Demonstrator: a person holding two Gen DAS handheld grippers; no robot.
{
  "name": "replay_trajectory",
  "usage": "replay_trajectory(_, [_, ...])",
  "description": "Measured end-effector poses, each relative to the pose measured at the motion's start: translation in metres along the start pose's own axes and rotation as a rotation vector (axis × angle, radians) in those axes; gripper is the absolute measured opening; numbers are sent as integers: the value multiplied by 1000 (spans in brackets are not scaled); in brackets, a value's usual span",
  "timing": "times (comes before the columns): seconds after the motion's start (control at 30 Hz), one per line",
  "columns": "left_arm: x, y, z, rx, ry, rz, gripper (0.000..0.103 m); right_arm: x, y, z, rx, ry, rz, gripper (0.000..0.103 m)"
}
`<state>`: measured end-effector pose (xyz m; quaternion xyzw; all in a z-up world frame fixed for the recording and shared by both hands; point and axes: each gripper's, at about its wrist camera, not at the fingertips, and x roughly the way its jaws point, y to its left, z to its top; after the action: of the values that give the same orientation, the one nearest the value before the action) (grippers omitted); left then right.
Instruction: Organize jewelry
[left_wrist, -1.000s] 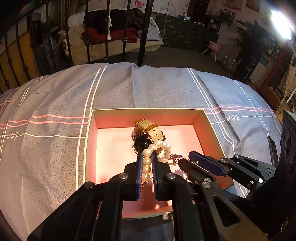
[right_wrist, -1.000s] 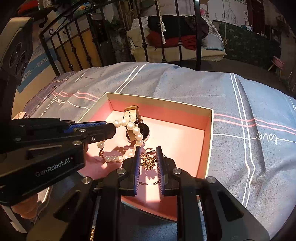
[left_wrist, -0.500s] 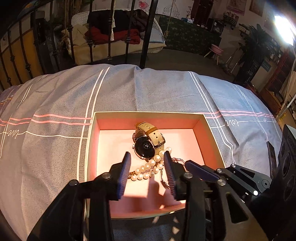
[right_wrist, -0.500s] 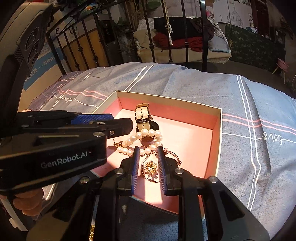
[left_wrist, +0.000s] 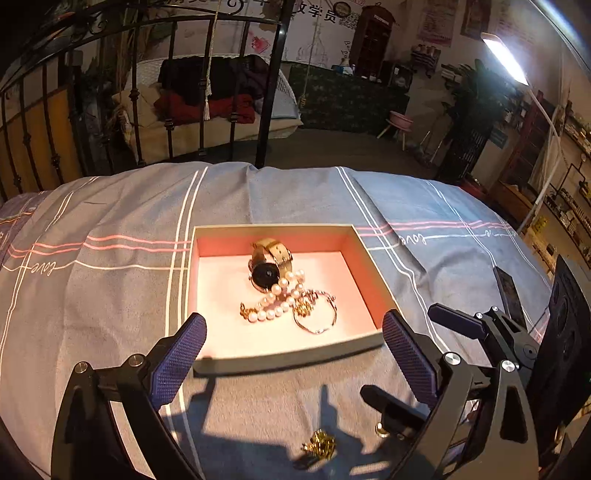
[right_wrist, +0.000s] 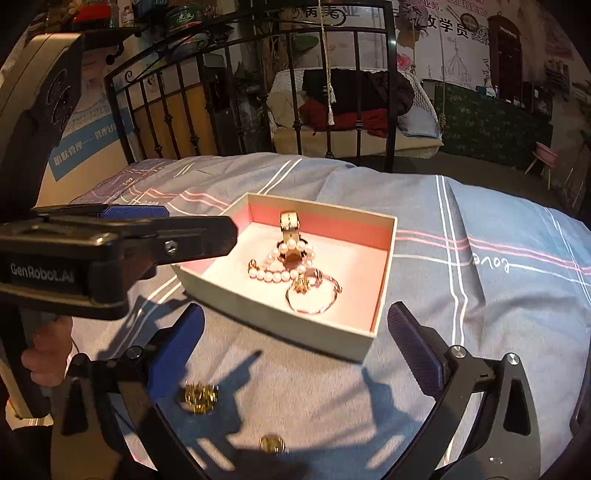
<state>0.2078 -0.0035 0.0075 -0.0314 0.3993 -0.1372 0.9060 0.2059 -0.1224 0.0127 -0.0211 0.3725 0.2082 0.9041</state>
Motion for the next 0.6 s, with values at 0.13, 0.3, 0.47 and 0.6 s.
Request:
replay_trajectory(0.13, [-1,-5,-49,10,50,13,94,-10,0,-40,27,55,-6,96])
replay_trajectory(0.3, [1,-11,-87,62,101,69,87,-14,6,-66,14,100,3,81])
replay_trajectory(0.47, [11,-8,-95,-27,170,41,64,-9,14,-76,-19,117,-7,78])
replay_trajectory(0.6, [13,-14,-95,-78,200,-1,50,-9,14,-76,-29,113,-6,76])
